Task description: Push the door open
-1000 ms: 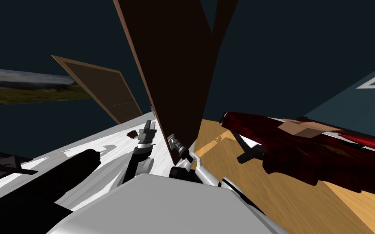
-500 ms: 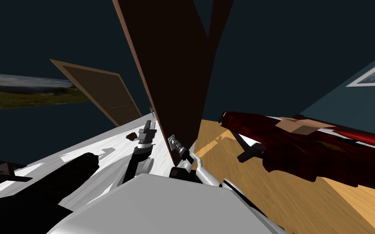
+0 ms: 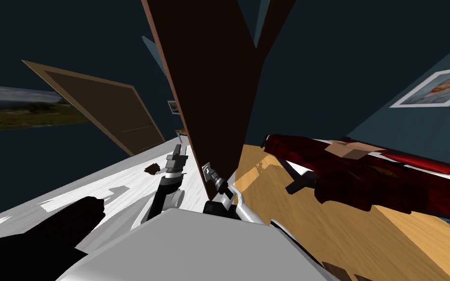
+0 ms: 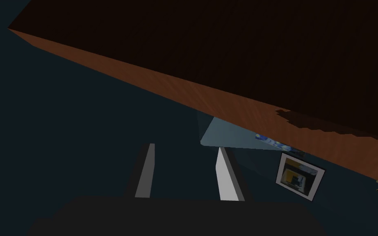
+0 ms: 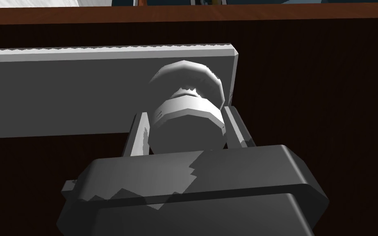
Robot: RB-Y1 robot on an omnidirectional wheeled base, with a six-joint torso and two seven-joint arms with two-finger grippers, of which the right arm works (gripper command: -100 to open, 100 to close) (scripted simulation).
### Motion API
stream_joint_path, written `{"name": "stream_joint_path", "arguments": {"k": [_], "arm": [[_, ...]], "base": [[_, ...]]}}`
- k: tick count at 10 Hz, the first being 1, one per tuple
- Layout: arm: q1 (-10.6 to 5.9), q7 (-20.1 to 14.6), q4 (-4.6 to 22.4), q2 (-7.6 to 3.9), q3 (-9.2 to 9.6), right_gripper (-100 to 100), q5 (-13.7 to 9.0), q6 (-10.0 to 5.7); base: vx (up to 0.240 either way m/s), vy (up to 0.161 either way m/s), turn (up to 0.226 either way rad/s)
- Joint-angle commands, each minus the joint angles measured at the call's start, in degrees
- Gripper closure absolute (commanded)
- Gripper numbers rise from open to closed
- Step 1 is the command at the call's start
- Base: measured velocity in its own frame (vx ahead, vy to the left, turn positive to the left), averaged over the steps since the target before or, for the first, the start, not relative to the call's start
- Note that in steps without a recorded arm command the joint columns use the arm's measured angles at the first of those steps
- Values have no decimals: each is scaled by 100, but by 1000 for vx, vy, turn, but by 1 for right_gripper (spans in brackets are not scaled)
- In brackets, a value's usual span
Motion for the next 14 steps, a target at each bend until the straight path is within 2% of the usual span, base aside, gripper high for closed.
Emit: {"name": "stream_joint_path", "arguments": {"k": [1, 6, 7, 14], "arm": [[112, -28, -58, -31, -93, 100, 139, 48], [471, -110, -315, -21, -251, 100, 537, 130], [564, -131, -382, -7, -293, 100, 641, 151], [1055, -243, -733, 164, -510, 100, 1185, 262]], "base": [[119, 204, -162], [96, 204, -123], [102, 152, -321], [90, 179, -126]]}}
